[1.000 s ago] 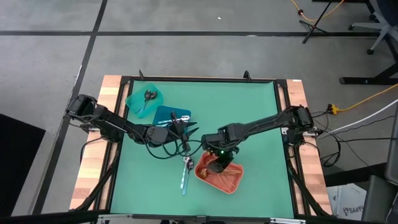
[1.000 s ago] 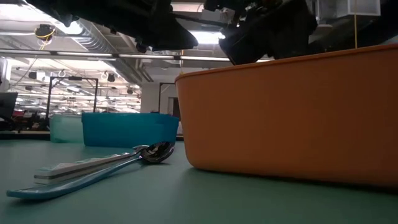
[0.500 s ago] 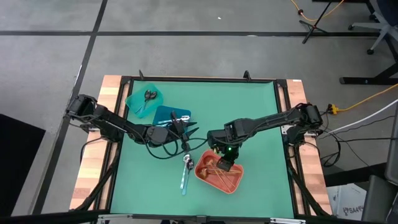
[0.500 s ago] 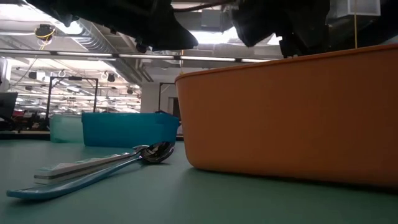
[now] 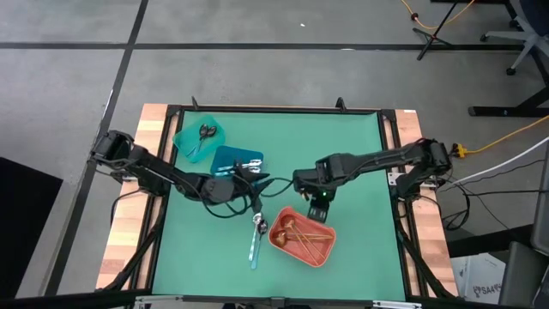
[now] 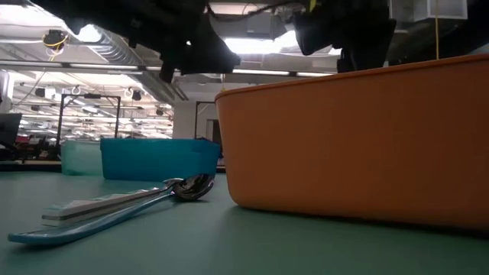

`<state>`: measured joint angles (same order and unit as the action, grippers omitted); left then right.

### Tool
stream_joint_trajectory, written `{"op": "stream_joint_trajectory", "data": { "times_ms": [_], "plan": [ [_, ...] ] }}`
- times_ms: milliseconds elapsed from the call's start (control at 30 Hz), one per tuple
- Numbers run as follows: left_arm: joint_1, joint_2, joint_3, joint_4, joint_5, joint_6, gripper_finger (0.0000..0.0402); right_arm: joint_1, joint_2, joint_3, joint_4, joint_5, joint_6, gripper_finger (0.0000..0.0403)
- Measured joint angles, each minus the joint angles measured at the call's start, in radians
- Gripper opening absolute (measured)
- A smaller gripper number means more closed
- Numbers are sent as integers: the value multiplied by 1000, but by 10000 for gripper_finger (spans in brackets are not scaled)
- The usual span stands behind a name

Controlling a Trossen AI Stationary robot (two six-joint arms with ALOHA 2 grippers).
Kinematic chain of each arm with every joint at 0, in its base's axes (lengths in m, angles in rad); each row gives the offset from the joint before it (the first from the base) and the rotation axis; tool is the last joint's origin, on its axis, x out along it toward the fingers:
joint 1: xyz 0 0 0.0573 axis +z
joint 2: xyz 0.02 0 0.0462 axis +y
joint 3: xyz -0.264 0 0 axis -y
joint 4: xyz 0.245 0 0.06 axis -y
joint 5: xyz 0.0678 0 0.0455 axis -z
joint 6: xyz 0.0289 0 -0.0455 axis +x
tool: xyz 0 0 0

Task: Sort silverware by color (type)
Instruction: Put the patterned blue spoon into the blue bin

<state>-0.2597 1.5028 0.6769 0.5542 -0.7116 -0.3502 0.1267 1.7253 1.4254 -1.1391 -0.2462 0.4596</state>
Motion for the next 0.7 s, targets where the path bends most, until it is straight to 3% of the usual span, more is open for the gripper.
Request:
{"op": "stream_joint_trajectory", "data": {
  "times_ms": [267, 500, 700],
  "plan": [
    [-57, 0, 0, -65, 26, -122, 101, -61, -44, 0, -67, 162, -97, 97],
    [-70, 0, 35, -122, 100, -174, 101, -104, -60, 0, -82, 203, -135, 97],
    [-70, 0, 145, -324, 170, -197, 101, -120, -60, 0, -94, 248, -246, 97]
  ]
}}
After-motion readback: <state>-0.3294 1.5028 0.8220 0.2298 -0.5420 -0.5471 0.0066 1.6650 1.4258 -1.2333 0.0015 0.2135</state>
